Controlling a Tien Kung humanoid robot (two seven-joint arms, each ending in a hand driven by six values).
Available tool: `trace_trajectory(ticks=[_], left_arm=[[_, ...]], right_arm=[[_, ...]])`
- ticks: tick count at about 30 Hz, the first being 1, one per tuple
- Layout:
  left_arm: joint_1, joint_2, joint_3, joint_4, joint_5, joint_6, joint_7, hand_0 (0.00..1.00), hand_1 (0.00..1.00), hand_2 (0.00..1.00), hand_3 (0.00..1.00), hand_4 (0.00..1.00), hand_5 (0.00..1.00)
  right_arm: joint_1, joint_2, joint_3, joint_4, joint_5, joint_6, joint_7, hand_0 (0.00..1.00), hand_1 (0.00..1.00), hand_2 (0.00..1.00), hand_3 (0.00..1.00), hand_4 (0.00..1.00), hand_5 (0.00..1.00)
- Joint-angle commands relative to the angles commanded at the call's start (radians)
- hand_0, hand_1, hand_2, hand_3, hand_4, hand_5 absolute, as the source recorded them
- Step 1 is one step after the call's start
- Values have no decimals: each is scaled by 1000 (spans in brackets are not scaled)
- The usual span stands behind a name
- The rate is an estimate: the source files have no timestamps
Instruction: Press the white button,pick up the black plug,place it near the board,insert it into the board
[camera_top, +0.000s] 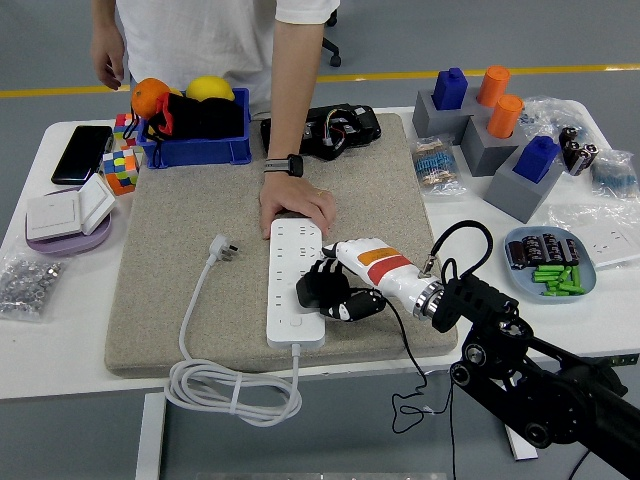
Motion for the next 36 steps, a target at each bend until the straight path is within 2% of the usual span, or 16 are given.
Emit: trace_trajectory(ticks=[5, 6, 11, 12, 23, 24, 36], left_arm=[[0, 0, -1, 0, 2, 0, 0, 474, 497, 501, 585, 568, 259], [0, 0, -1, 0, 2, 0, 1, 474, 497, 500, 585, 566, 259], [-1, 0, -2, 0, 2, 0, 0, 474, 497, 500, 585, 566, 259], [-1, 0, -2, 0, 2, 0, 0, 474, 496, 501, 585, 567, 259], [-1, 0, -2, 0, 4, -1, 0, 474, 497, 500, 585, 567, 260], [-1, 0, -3, 0, 5, -1, 0, 474, 496, 501, 585, 566, 260], [-2, 0, -3, 0, 5, -2, 1, 474, 498, 501, 586, 566, 260]], right_arm=[[-1, 0, -1, 0, 4, 6, 3, 216, 158, 248, 558, 798, 2], [0, 0, -1, 0, 6, 6, 4, 330, 333, 384, 578, 910, 84], [1, -1, 1, 0, 10, 4, 10, 330, 333, 384, 578, 910, 84], [1, -1, 1, -1, 10, 4, 11, 339, 430, 459, 585, 967, 146], [1, 0, 2, -4, 11, 10, 8, 344, 437, 471, 587, 970, 143], [1, 0, 2, -5, 11, 11, 8, 373, 479, 516, 604, 998, 183], [3, 0, 4, -6, 18, 11, 17, 406, 495, 528, 609, 998, 191]])
